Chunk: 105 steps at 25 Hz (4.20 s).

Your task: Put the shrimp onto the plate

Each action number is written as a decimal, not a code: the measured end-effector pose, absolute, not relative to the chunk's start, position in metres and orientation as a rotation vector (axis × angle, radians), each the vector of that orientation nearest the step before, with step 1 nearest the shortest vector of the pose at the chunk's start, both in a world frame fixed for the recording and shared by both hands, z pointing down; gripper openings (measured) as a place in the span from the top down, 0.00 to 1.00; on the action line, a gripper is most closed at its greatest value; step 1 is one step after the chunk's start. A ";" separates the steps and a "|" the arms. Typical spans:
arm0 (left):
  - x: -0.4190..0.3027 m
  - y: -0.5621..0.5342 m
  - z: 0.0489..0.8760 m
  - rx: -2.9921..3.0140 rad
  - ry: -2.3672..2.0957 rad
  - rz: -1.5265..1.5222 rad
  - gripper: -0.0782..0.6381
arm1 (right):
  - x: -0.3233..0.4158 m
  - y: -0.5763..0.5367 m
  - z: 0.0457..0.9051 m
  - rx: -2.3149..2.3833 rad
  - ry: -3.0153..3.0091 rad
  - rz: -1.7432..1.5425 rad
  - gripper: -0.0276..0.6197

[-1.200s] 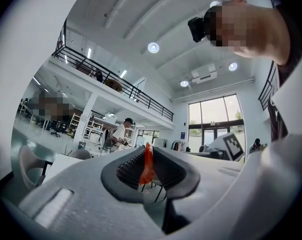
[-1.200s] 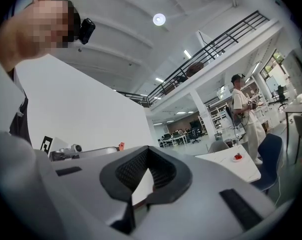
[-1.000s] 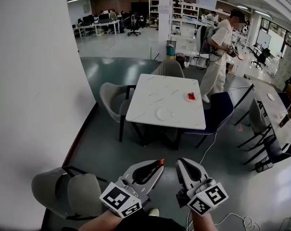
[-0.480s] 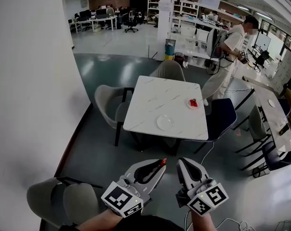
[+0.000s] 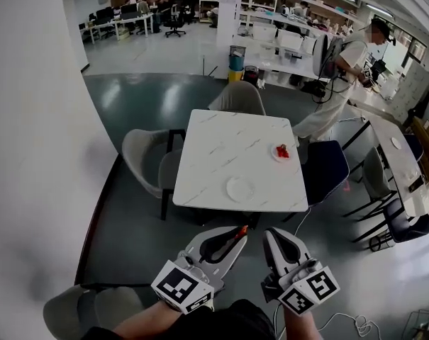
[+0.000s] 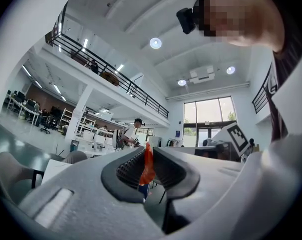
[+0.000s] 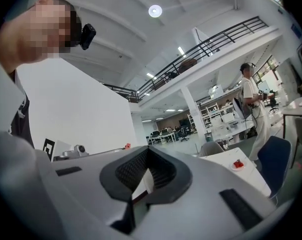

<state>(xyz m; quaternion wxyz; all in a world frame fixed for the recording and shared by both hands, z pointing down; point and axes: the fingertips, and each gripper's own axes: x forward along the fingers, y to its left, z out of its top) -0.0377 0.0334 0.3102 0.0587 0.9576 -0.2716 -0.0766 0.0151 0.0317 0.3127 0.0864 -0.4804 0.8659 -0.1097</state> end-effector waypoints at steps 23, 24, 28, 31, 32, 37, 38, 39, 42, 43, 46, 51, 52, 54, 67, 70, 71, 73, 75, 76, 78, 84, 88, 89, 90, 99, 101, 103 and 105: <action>0.062 -0.206 0.424 2.854 -1.047 0.041 0.81 | 0.131 -0.211 0.379 -1.325 2.609 -0.501 0.95; 0.065 -0.214 0.435 2.844 -1.066 0.078 0.81 | 0.133 -0.219 0.385 -1.310 2.620 -0.526 0.95; 0.073 -0.241 0.481 2.816 -1.095 0.244 0.81 | 0.134 -0.244 0.403 -1.267 2.643 -0.599 0.95; 0.079 -0.260 0.511 2.808 -1.089 0.331 0.81 | 0.138 -0.261 0.417 -1.272 2.644 -0.643 0.95; 0.081 -0.266 0.521 2.804 -1.083 0.357 0.81 | 0.139 -0.266 0.422 -1.281 2.641 -0.660 0.95; 0.085 -0.289 0.577 2.805 -1.023 0.495 0.81 | 0.139 -0.284 0.453 -1.346 2.624 -0.737 0.95; 0.086 -0.293 0.590 2.807 -1.010 0.527 0.81 | 0.139 -0.288 0.460 -1.360 2.622 -0.753 0.95; 0.087 -0.297 0.604 2.810 -0.999 0.563 0.81 | 0.139 -0.291 0.467 -1.374 2.620 -0.769 0.95; 0.088 -0.307 0.648 2.825 -0.957 0.703 0.81 | 0.138 -0.303 0.485 -1.400 2.610 -0.801 0.95; 0.089 -0.310 0.662 2.827 -0.939 0.749 0.81 | 0.137 -0.306 0.490 -1.405 2.608 -0.807 0.95; 0.093 -0.315 0.701 2.825 -0.876 0.856 0.81 | 0.138 -0.315 0.504 -1.427 2.601 -0.818 0.95; 0.100 -0.323 0.745 2.821 -0.767 0.996 0.81 | 0.144 -0.328 0.522 -1.486 2.570 -0.826 0.95; 0.102 -0.324 0.752 2.818 -0.748 1.023 0.81 | 0.145 -0.330 0.525 -1.493 2.566 -0.826 0.95; 0.104 -0.324 0.764 2.809 -0.708 1.074 0.81 | 0.148 -0.333 0.528 -1.507 2.558 -0.825 0.95; 0.112 -0.320 0.796 2.757 -0.544 1.260 0.81 | 0.158 -0.342 0.526 -1.538 2.529 -0.844 0.95; 0.113 -0.319 0.794 2.744 -0.530 1.254 0.81 | 0.160 -0.341 0.524 -1.528 2.535 -0.861 0.95; 0.113 -0.314 0.790 2.733 -0.523 1.249 0.81 | 0.160 -0.338 0.523 -1.529 2.534 -0.883 0.95; 0.111 -0.300 0.776 2.708 -0.515 1.225 0.81 | 0.158 -0.329 0.520 -1.533 2.533 -0.940 0.95; 0.111 -0.309 0.761 2.717 -0.554 1.182 0.81 | 0.157 -0.334 0.518 -1.521 2.546 -0.930 0.95; 0.111 -0.320 0.752 2.732 -0.584 1.157 0.81 | 0.157 -0.341 0.516 -1.510 2.559 -0.903 0.95; 0.109 -0.332 0.728 2.749 -0.635 1.102 0.81 | 0.154 -0.347 0.509 -1.493 2.583 -0.868 0.95; 0.102 -0.339 0.651 2.762 -0.771 0.875 0.81 | 0.143 -0.347 0.491 -1.442 2.650 -0.814 0.95; 0.098 -0.342 0.595 2.776 -0.846 0.715 0.81 | 0.134 -0.347 0.471 -1.387 2.693 -0.764 0.95; 0.097 -0.340 0.582 2.779 -0.864 0.677 0.81 | 0.132 -0.345 0.465 -1.374 2.701 -0.753 0.95; 0.096 -0.339 0.569 2.782 -0.886 0.641 0.81 | 0.130 -0.343 0.460 -1.362 2.709 -0.740 0.95; 0.078 -0.333 0.462 2.756 -1.072 0.305 0.88 | 0.116 -0.333 0.414 -1.275 2.753 -0.599 0.95; 0.075 -0.332 0.440 2.747 -1.105 0.246 0.88 | 0.112 -0.329 0.403 -1.250 2.761 -0.562 0.95; 0.075 -0.330 0.420 2.742 -1.124 0.203 0.88 | 0.109 -0.325 0.392 -1.235 2.767 -0.529 0.95; 0.075 -0.327 0.403 2.746 -1.137 0.173 0.88 | 0.106 -0.322 0.382 -1.222 2.772 -0.503 0.95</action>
